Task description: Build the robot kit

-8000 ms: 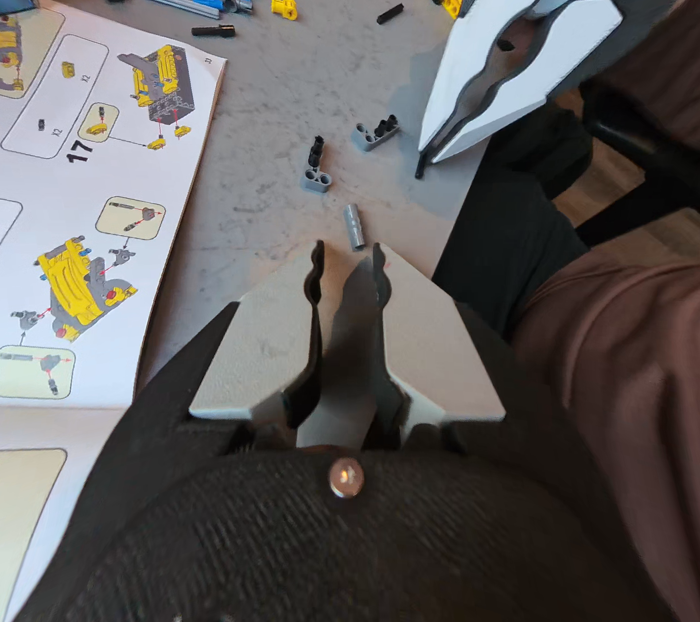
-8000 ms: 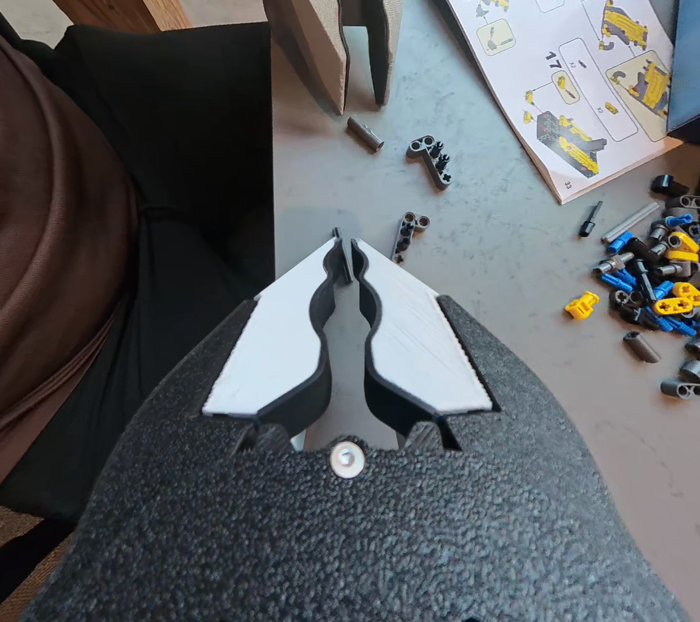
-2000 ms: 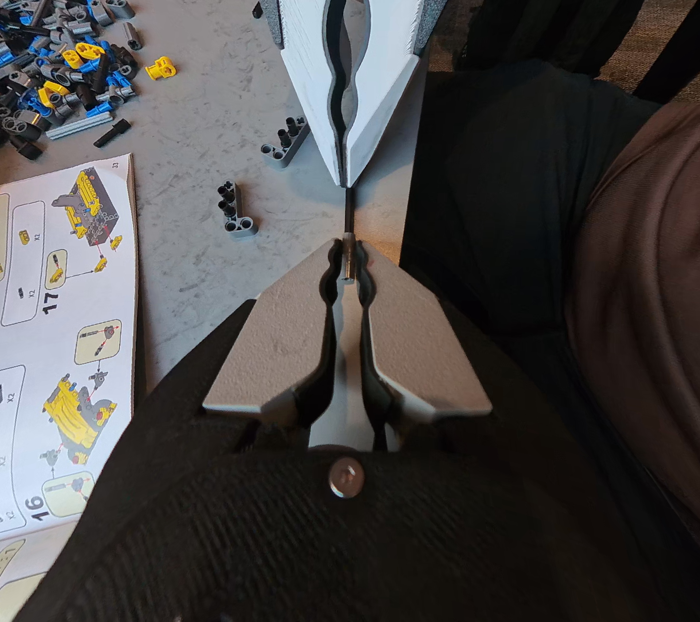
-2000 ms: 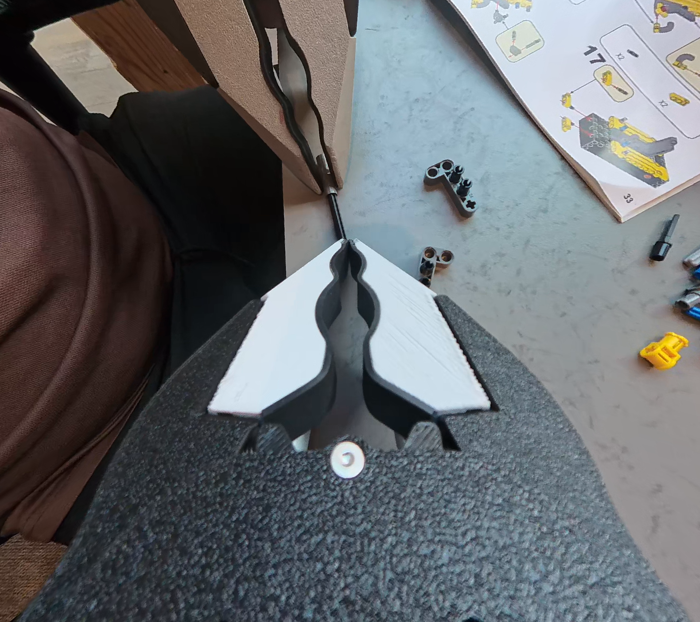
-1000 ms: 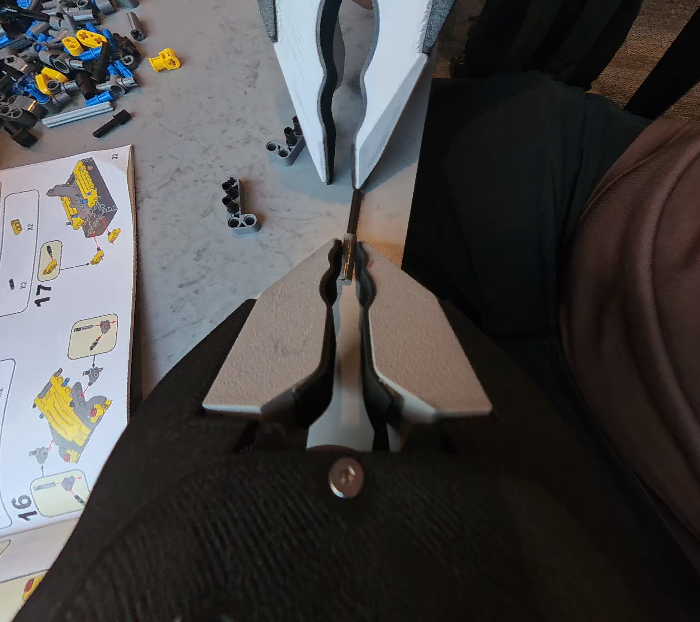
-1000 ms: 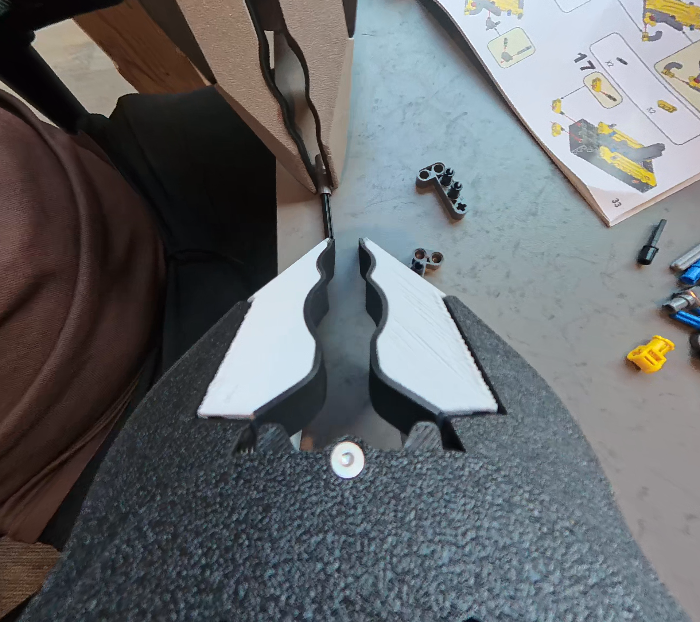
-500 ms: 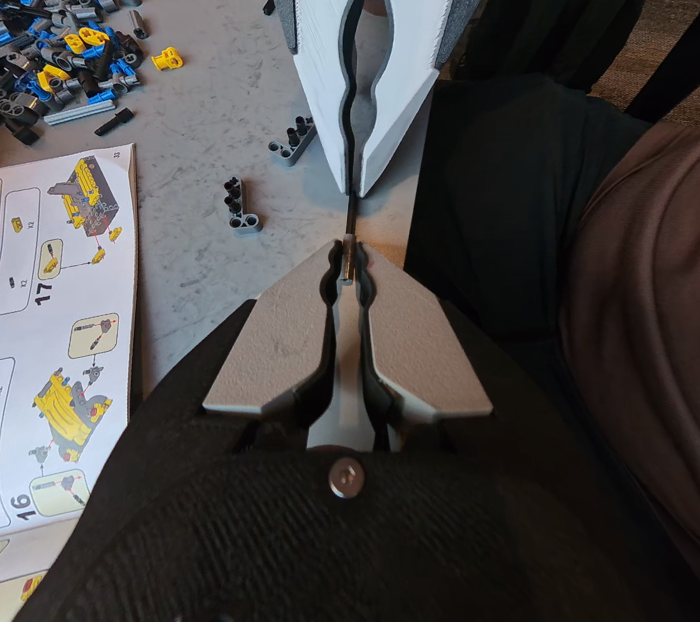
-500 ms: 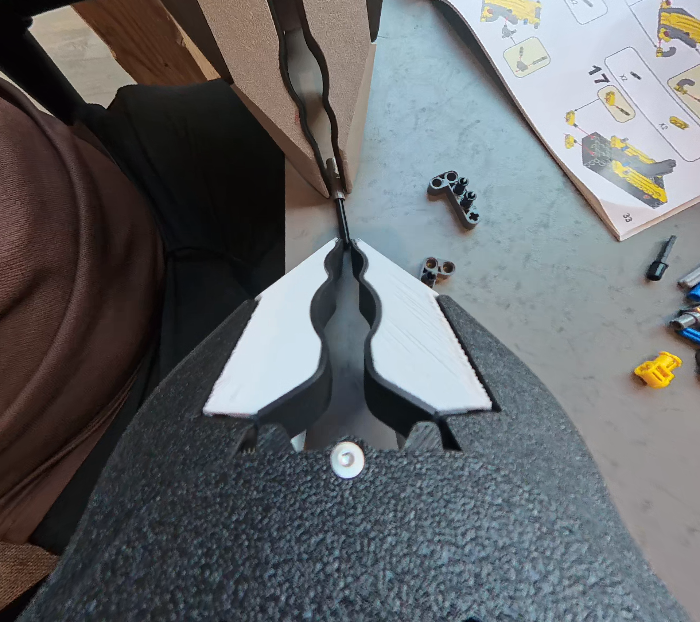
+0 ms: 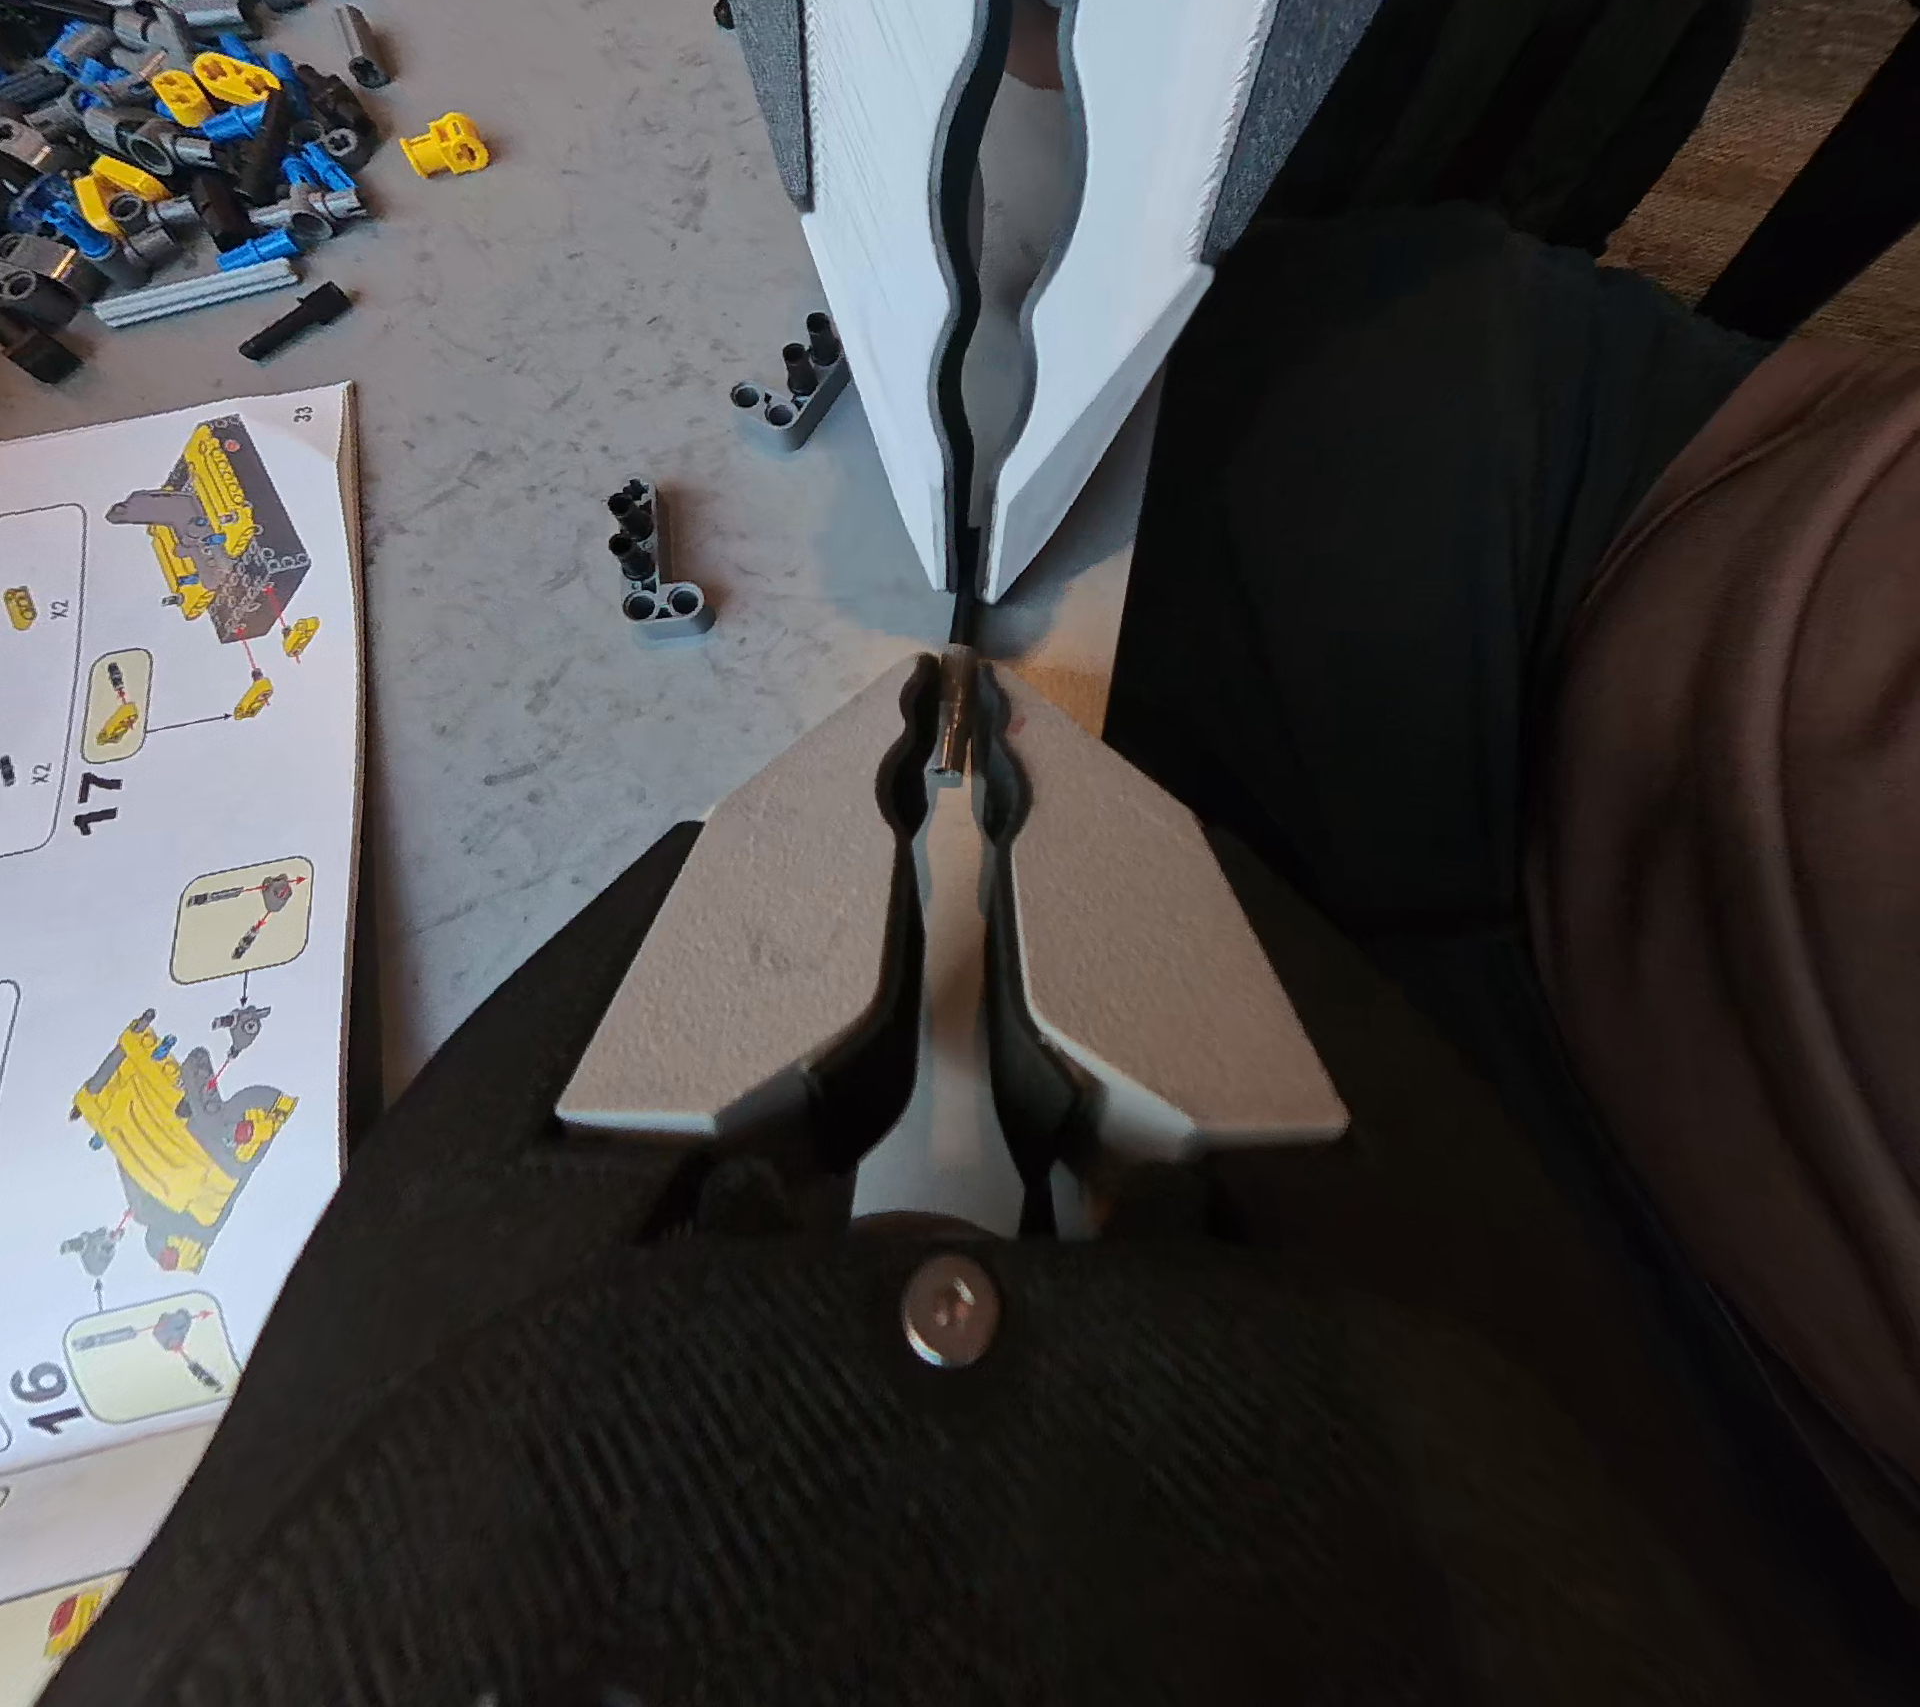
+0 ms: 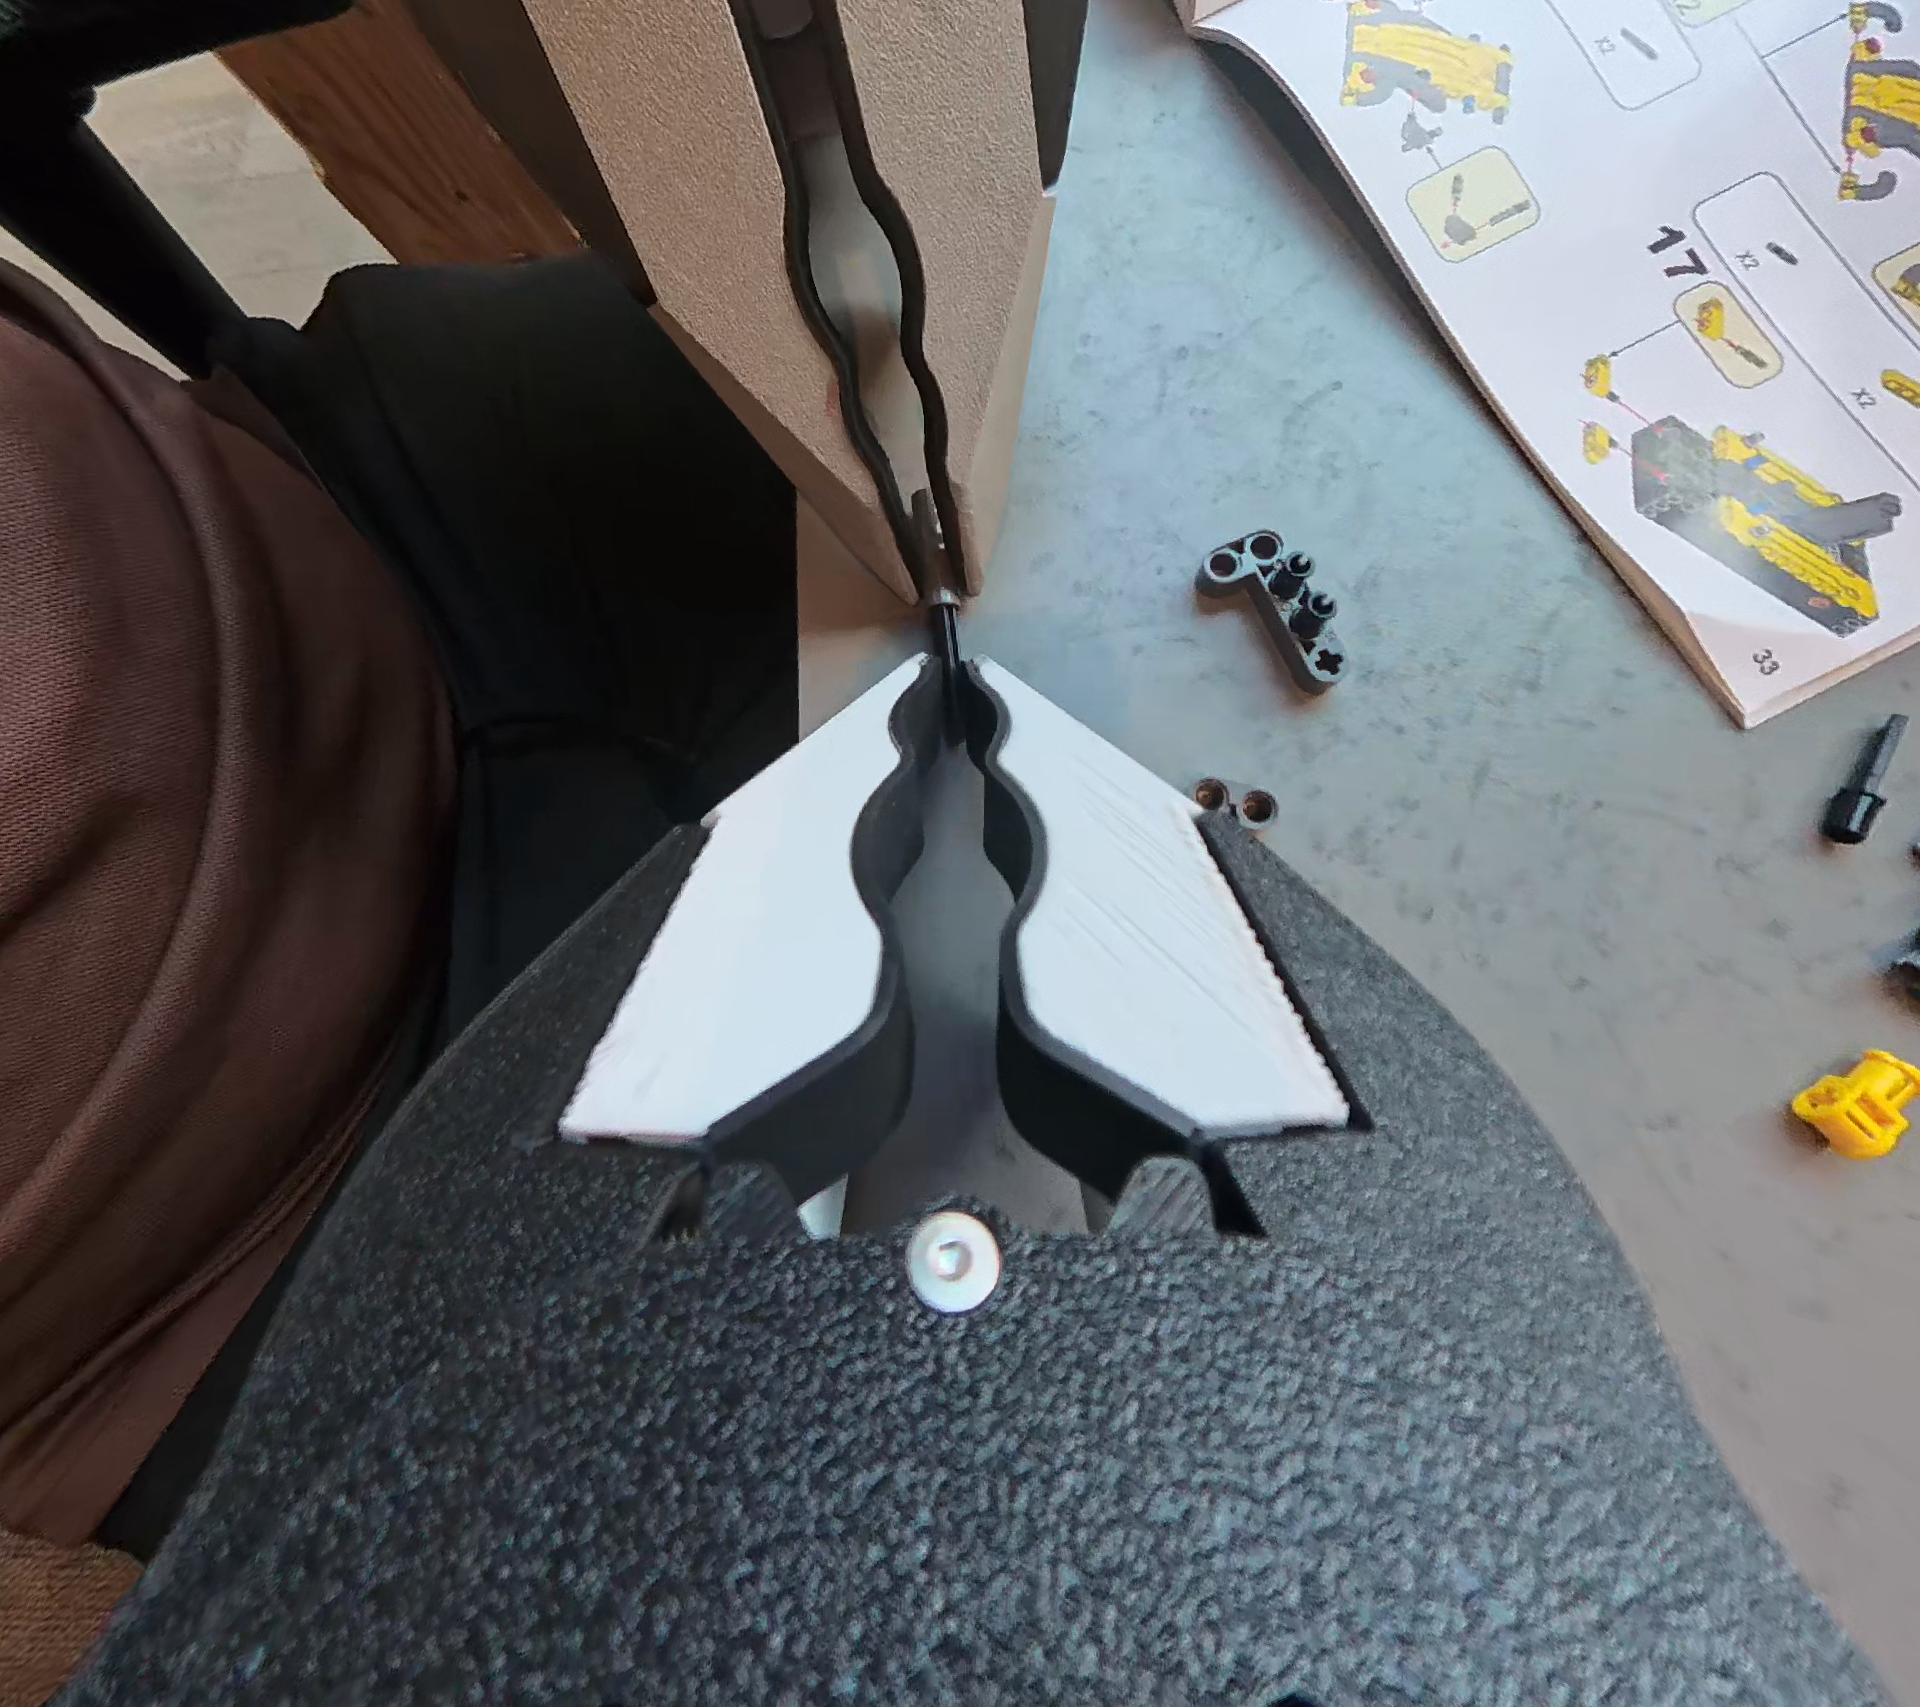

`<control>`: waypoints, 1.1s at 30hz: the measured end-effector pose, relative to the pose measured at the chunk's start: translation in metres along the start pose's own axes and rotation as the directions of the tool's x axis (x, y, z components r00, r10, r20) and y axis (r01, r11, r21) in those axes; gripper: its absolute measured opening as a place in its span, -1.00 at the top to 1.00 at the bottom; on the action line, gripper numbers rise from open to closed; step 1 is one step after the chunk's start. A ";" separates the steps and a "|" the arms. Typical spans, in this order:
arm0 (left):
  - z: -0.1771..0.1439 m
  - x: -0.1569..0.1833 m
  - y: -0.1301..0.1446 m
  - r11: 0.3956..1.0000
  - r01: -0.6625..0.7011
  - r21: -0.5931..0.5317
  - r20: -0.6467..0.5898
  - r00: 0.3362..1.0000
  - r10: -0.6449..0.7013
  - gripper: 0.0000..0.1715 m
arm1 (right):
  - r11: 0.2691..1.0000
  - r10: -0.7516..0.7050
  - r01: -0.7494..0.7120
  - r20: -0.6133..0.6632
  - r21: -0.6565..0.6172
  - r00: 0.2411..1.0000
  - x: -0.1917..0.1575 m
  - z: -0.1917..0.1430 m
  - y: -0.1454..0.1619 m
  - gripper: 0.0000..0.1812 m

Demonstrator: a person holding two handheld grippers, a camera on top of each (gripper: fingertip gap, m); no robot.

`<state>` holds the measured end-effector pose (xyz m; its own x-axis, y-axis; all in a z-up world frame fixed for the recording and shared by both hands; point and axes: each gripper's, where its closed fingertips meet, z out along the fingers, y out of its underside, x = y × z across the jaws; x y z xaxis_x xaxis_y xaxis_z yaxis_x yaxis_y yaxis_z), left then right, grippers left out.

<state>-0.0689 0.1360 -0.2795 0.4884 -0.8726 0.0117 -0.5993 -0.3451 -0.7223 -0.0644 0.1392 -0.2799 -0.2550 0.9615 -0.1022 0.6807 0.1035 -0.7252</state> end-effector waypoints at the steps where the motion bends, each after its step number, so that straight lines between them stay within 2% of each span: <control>1: 0.000 0.000 0.000 1.000 -0.002 0.000 0.003 1.000 0.002 0.97 | 1.000 0.000 0.000 0.000 0.000 1.000 0.000 0.000 0.000 0.97; 9: 0.000 0.002 -0.001 1.000 -0.007 0.012 -0.014 1.000 0.007 0.97 | 0.999 -0.003 0.003 0.008 0.046 1.000 -0.001 -0.006 -0.003 0.93; 14: 0.000 -0.007 -0.001 1.000 0.002 0.009 0.060 0.998 -0.002 0.96 | 0.999 0.032 -0.031 -0.020 0.044 0.999 0.005 -0.015 0.005 0.92; 18: 0.000 -0.015 -0.001 0.998 0.060 0.013 0.082 0.995 -0.061 0.97 | 0.997 0.069 -0.066 -0.082 0.041 0.994 0.015 -0.016 0.008 0.89; 22: -0.001 -0.017 0.000 0.987 0.160 0.023 0.041 0.986 -0.161 0.95 | 0.997 0.072 -0.070 -0.113 0.022 0.991 0.019 -0.015 0.010 0.88; 27: -0.006 -0.020 -0.003 0.956 0.283 0.081 -0.014 0.959 -0.282 0.73 | 0.998 0.069 -0.067 -0.132 0.019 0.989 0.021 -0.015 0.011 0.88; 30: -0.011 -0.021 0.000 0.951 0.300 0.077 -0.025 0.954 -0.299 0.73 | 0.997 0.077 -0.074 -0.138 0.022 0.987 0.022 -0.015 0.011 0.88; 33: -0.014 -0.021 0.009 0.959 0.280 0.045 -0.012 0.960 -0.280 0.85 | 0.998 0.059 -0.056 -0.150 0.022 0.987 0.022 -0.015 0.010 0.91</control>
<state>-0.0935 0.1463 -0.2765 0.6290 -0.7451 0.2217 -0.4091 -0.5598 -0.7206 -0.0521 0.1650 -0.2792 -0.1084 0.9932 -0.0415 0.6787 0.0434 -0.7331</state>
